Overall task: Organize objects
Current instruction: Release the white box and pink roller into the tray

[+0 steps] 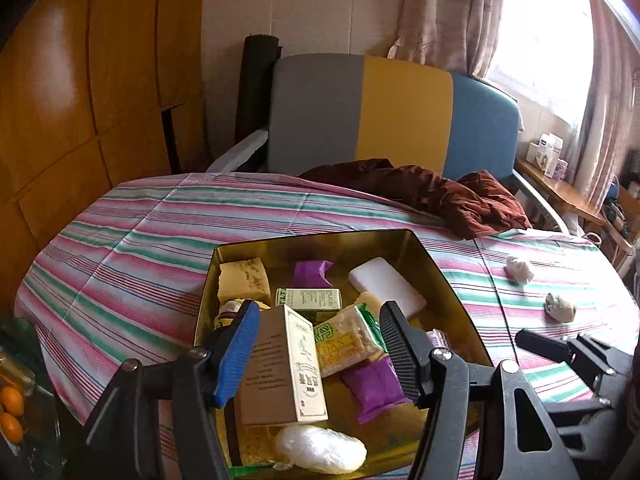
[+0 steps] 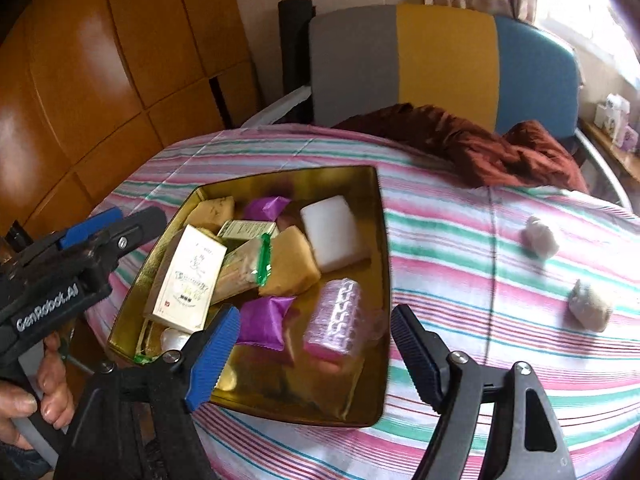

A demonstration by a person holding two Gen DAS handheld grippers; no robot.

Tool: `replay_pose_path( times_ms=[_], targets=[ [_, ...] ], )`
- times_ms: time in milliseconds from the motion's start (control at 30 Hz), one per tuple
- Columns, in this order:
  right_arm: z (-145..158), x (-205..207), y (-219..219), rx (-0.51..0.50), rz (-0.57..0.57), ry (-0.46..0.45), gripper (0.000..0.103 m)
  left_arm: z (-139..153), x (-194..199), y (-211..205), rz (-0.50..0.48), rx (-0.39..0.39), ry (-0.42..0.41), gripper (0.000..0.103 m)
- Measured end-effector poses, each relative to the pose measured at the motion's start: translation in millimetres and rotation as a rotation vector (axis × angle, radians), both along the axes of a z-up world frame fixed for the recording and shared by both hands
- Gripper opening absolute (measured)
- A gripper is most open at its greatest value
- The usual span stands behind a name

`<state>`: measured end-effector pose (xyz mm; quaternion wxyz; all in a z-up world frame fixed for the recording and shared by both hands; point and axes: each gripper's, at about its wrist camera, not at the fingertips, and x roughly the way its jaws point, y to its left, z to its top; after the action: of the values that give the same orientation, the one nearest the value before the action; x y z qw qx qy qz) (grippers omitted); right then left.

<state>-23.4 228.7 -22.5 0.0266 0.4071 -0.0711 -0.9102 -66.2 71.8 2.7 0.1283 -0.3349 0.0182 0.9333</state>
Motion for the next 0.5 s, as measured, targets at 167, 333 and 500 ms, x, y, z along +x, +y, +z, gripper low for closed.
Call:
replay_pose_path(
  times_ms=[167, 333, 500],
  targets=[
    [8, 4, 7, 0.051, -0.048, 0.021, 0.079, 3, 12, 9, -0.038, -0.003, 0.010, 0.065],
    [14, 13, 20, 0.058, -0.079, 0.041, 0.079, 4, 22, 22, -0.084, -0.013, 0.010, 0.067],
    [22, 22, 34, 0.074, -0.117, 0.059, 0.079, 6, 30, 34, -0.119, -0.025, 0.017, 0.067]
  ],
)
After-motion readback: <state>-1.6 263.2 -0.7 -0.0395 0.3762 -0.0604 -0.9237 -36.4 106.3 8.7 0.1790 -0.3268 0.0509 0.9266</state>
